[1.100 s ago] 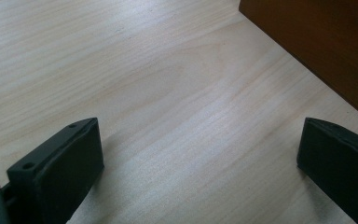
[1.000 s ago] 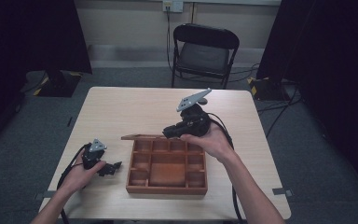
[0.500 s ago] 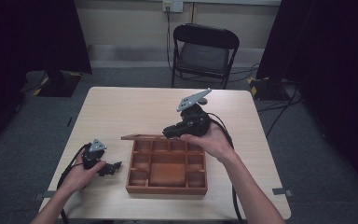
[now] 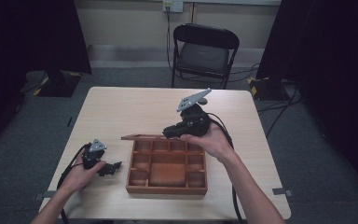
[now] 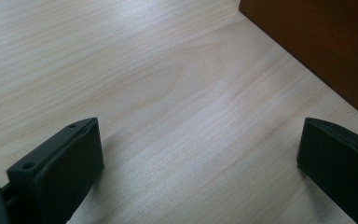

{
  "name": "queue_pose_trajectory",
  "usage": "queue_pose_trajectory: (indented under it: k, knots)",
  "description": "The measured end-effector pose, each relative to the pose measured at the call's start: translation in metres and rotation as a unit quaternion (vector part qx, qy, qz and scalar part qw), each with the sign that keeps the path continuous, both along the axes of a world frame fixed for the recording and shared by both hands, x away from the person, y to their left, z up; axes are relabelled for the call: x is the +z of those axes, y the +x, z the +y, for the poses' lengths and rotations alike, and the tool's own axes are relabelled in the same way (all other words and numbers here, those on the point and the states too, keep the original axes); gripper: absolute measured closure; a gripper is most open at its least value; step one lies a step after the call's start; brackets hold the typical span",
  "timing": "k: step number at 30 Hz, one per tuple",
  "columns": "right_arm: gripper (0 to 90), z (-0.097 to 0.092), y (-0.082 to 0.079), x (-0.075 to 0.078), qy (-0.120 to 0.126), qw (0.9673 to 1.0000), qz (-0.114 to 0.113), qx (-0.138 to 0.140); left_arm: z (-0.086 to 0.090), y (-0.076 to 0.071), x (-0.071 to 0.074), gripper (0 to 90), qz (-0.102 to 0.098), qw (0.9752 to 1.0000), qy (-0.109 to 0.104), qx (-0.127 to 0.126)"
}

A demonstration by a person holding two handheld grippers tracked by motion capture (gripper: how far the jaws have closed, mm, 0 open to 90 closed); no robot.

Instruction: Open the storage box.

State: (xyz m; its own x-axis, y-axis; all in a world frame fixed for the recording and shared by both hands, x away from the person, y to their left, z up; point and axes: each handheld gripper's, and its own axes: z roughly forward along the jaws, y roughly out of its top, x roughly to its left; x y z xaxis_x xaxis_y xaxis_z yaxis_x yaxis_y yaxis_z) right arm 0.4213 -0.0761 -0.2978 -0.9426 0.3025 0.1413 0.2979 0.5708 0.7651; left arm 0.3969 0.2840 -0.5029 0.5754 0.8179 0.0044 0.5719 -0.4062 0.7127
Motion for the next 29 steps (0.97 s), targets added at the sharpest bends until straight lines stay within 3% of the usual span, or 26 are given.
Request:
queue_pose_trajectory:
  k: [29]
  knots:
    - [83.7,-0.0006,-0.0001,-0.0012,0.004,1.0000,0.000,0.003,-0.0002,-0.0001,-0.0002,0.0,0.001,1.0000,-0.002,0.001]
